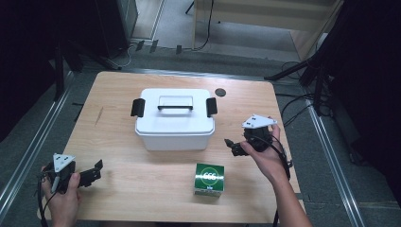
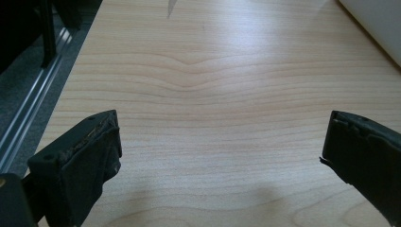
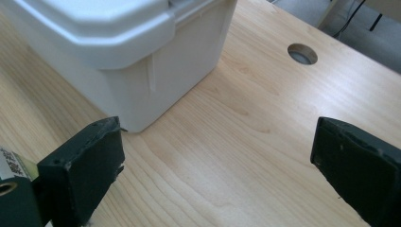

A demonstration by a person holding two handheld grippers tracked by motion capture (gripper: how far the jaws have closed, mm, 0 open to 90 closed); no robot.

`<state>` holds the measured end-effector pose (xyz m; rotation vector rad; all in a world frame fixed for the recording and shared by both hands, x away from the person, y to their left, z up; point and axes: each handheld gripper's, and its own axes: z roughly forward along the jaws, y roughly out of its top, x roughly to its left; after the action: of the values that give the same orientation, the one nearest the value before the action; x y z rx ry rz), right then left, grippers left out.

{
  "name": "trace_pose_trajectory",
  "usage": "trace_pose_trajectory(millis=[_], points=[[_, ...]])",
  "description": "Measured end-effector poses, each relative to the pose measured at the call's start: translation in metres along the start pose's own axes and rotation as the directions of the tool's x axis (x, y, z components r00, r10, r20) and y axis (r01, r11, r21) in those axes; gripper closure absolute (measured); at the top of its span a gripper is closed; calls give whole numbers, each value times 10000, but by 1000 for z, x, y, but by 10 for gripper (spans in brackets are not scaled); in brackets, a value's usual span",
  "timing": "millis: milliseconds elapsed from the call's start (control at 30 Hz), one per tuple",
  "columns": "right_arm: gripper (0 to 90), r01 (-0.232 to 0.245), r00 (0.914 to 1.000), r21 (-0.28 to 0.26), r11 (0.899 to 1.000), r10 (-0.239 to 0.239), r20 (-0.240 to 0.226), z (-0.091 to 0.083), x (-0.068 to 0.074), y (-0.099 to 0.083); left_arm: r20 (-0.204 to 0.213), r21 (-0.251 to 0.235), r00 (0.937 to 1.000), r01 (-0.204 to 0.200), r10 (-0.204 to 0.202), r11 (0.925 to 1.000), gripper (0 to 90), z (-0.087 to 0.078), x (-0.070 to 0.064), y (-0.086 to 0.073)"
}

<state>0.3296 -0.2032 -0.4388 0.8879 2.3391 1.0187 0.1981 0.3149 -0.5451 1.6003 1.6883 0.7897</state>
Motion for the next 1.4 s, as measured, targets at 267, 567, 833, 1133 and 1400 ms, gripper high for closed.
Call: trace_pose_trajectory(millis=[267, 567, 833, 1133, 1400], points=[[13, 1268, 9907, 506, 9906, -1239, -567, -3, 4, 38, -234, 224, 9997, -53, 58, 9997, 0, 7, -2, -4], [16, 2648, 9580, 1010, 9590, -2496, -1409, 2, 13, 103, -242, 294, 9997, -77, 84, 9995, 0, 8, -3, -5], [111, 3570, 9271, 1420, 9232, -3317, -1743, 21, 27, 134, -189, 255, 9998, -50, 55, 9997, 0, 8, -3, -5], [126, 4772, 8732, 1871, 8586, -4393, -2111, 46, 48, 156, -244, 291, 9996, -155, 162, 9995, 0, 9, -4, -5], [241, 5639, 8187, 1986, 8016, -5110, -2619, 62, 68, 169, -119, 351, 9999, -91, 96, 9993, 0, 9, -3, -4]])
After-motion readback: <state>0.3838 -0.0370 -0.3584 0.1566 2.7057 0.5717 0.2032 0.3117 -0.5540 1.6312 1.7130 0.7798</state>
